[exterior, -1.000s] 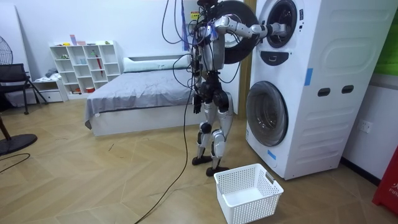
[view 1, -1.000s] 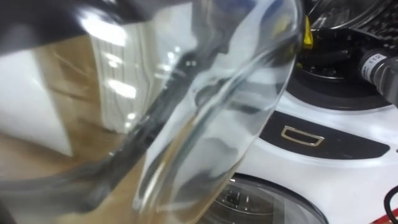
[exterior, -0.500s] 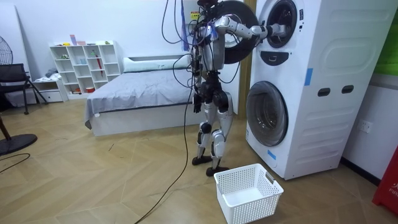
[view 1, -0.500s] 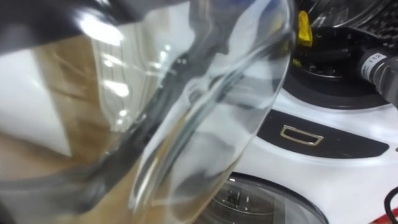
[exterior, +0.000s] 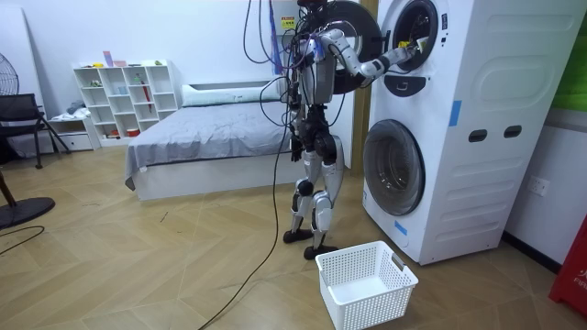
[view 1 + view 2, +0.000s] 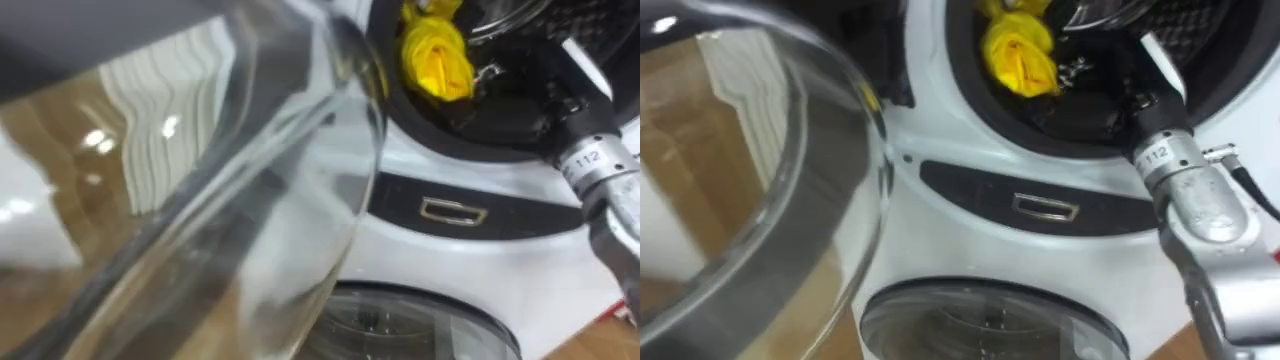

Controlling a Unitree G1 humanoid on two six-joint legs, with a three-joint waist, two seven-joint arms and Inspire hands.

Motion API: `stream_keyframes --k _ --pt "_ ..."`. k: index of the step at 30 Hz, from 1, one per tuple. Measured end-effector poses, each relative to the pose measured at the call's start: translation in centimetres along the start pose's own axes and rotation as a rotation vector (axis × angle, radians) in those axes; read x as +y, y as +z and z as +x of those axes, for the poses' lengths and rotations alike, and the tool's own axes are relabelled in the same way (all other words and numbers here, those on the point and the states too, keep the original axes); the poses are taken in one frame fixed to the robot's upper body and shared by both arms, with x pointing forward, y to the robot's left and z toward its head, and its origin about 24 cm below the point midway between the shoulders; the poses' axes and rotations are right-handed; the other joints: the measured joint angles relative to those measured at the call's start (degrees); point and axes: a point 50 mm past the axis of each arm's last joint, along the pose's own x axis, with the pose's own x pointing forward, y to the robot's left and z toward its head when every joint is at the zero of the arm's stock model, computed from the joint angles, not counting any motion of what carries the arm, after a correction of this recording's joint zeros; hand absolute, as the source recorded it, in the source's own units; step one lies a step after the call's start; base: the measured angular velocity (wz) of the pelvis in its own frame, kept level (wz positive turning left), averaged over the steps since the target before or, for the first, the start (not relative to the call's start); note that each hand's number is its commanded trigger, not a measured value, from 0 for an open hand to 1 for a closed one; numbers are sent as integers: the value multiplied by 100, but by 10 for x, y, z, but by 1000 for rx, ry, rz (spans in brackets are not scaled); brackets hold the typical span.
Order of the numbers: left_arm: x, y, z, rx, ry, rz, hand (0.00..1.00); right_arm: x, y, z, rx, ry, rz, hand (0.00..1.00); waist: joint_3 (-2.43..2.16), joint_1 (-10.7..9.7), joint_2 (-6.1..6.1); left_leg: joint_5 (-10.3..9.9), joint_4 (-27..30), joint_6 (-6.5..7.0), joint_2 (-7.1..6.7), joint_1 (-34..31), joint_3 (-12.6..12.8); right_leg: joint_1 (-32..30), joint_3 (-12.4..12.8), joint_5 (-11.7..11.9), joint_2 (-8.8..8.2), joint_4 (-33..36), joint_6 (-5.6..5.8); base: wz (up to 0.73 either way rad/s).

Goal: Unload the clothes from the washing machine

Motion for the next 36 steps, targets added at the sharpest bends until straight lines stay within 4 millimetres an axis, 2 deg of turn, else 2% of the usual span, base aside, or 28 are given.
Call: stream_keyframes --k 4,8,12,16,17,18,19,20,21,22,23,26,29,33,36 --pt "0 -12 -1 26 10 0 0 7 5 -8 -29 19 19 100 3 -212 3 0 1 0 10 71 88 54 11 0 11 8 0 -5" --pt "0 -11 -1 4 10 -4 0 8 6 -10 -32 28 21 100 8 -333 0 1 3 -3 10 168 180 151 39 0 10 4 0 -1" --pt "2 -12 -1 -8 14 -8 0 7 8 -14 -43 31 19 100 6 -345 -38 0 21 -6 5 170 342 162 81 1 -1 -8 0 -11" --pt "6 -17 -2 -8 25 -10 0 4 5 -26 -27 21 28 100 -23 -340 -82 28 37 -78 5 225 479 192 177 2 -8 12 0 -1" --pt "7 -18 -2 -8 28 -10 0 3 5 -27 -27 17 49 100 -8 -317 -129 -23 278 -242 -3 139 543 249 306 15 -59 -8 -10 7" --pt "8 -18 -2 -12 31 -10 0 4 4 -27 -26 13 60 100 52 -293 -271 -69 744 -467 -23 -77 614 315 523 17 -165 -43 -9 32" --pt "9 -17 -2 -20 35 0 0 3 0 -32 -16 -9 96 100 105 -393 -403 -177 957 -557 28 -517 624 339 906 28 -328 -94 17 62" --pt "6 -16 -2 -27 29 11 0 -4 0 -36 -16 -41 117 100 88 -452 -344 -69 493 -397 304 -718 634 189 951 -52 -292 -10 173 42" --pt "9 -16 -2 -26 36 13 0 -5 -2 -38 -9 -52 133 100 55 -394 -308 -47 461 -314 284 -707 755 109 1008 -98 -291 41 298 -9" --pt "14 -22 -2 -5 49 21 0 -4 -1 -39 -14 -50 163 100 61 -279 -282 -45 468 -310 290 -683 898 50 964 -97 -295 49 373 -53" --pt "19 -29 -3 26 66 25 0 -2 1 -42 -26 -34 209 100 61 -255 -231 -45 471 -309 280 -640 912 80 817 -67 -304 17 394 -44" --pt "26 -43 -5 68 83 33 0 2 6 -47 -52 14 283 100 28 -227 -100 -45 409 -307 241 -534 917 102 762 -66 -301 21 393 -35" --pt "23 -48 -6 80 60 30 0 6 14 -49 -101 87 390 100 82 -438 36 -44 364 -306 229 -511 913 95 757 -71 -266 8 384 -11" --pt "23 -50 -6 82 40 13 0 0 14 -53 -110 95 421 100 96 -716 79 2 269 -250 223 -529 916 70 749 -89 -229 28 359 -8" --pt "24 -52 -6 87 31 11 0 -9 13 -58 -117 89 425 100 75 -855 65 16 230 -278 252 -501 961 62 722 -132 -199 110 290 -10"
